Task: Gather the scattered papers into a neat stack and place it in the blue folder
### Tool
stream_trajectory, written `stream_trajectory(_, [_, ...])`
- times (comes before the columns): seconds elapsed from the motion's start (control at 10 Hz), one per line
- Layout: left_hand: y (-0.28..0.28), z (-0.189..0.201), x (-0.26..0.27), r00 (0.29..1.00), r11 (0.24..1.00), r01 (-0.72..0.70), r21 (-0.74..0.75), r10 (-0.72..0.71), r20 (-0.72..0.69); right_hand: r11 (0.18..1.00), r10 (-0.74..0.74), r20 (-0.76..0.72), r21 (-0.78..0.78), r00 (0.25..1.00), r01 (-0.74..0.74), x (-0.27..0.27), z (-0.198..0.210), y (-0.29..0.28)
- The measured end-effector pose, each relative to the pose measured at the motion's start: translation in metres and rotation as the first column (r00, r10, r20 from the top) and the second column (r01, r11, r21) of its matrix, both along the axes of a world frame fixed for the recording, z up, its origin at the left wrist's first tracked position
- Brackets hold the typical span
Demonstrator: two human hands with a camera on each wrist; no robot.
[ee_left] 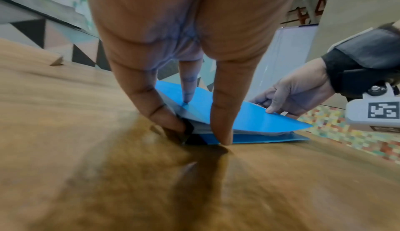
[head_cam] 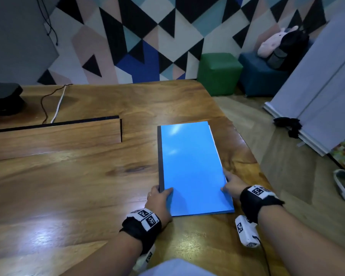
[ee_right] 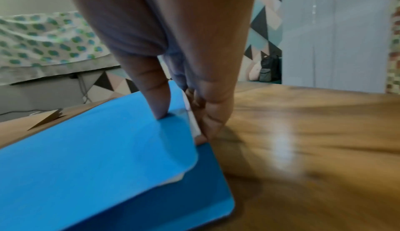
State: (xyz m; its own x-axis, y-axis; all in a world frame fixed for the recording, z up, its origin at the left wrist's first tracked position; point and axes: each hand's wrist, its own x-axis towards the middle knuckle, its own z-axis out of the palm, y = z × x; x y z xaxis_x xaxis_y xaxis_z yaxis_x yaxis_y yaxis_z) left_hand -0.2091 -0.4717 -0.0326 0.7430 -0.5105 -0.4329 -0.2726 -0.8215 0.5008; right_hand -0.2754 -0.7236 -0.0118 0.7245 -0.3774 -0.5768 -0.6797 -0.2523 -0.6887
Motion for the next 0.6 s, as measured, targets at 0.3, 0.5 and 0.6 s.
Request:
stream_trajectory(0.3, [0.021,0.012,0.073,0.983,0.984,-0.176,-0.002,0.176,-0.049,0.897,0.117,0.042,-0.433,0.992,-0.088,0.096,-0.009,0.034])
stream_trajectory(0.5, [0.023,0.011,0.094,0.977,0.981,-0.193,-0.034,0.189,-0.1,0.884,0.122,-0.02,-0.453,0.992,-0.118,0.113,-0.01,0.038])
stream_trajectory(0.6, [0.032,0.014,0.092,0.97,0.971,-0.23,-0.07,0.223,-0.099,0.877,0.093,0.01,-0.475,0.996,-0.077,0.114,-0.003,0.041])
